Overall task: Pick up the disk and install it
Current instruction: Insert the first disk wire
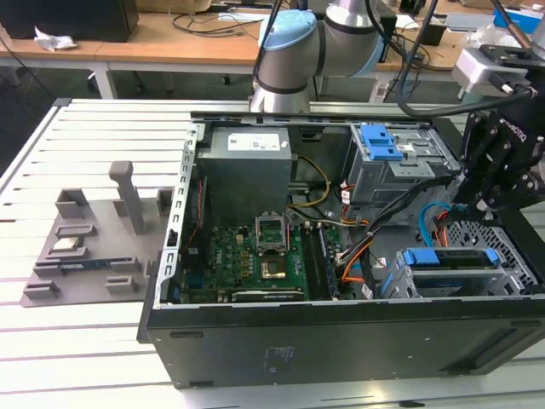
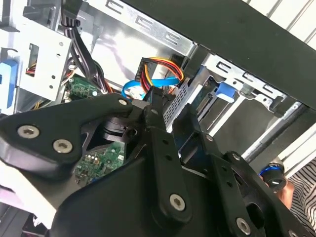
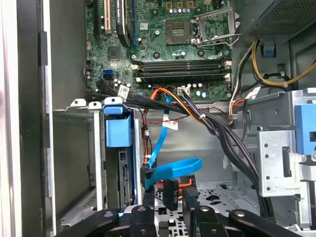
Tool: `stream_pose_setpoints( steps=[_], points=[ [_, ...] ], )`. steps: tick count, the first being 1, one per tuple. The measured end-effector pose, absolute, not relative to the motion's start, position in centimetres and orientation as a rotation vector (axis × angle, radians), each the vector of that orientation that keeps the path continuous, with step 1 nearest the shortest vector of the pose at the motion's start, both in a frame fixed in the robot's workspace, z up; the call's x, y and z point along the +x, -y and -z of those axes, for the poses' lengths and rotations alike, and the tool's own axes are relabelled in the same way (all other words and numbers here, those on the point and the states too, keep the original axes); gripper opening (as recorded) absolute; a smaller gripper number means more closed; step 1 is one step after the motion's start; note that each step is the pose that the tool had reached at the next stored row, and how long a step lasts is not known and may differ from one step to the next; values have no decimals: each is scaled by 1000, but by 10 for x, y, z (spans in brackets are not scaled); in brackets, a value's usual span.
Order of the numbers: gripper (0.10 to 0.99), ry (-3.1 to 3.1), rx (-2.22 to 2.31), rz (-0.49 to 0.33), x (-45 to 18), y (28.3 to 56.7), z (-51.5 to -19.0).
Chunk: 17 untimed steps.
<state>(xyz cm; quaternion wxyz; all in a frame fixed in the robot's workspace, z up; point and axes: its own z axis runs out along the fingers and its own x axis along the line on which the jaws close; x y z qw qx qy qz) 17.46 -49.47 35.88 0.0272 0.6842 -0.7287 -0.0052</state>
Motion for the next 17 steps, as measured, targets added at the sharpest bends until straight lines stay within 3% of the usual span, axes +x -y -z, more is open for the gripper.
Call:
stream_pose_setpoints(
  steps=[8, 9, 10, 11, 17],
  points=[
    [361, 2247, 2110, 8, 174, 497, -356],
    [345, 2247, 2110, 8, 174, 497, -356],
    [216, 2247, 2110, 8, 174, 497, -356],
    [169, 2247, 2110, 8, 174, 497, -356],
    [169, 2247, 2109, 8, 174, 503, -356]
  ],
)
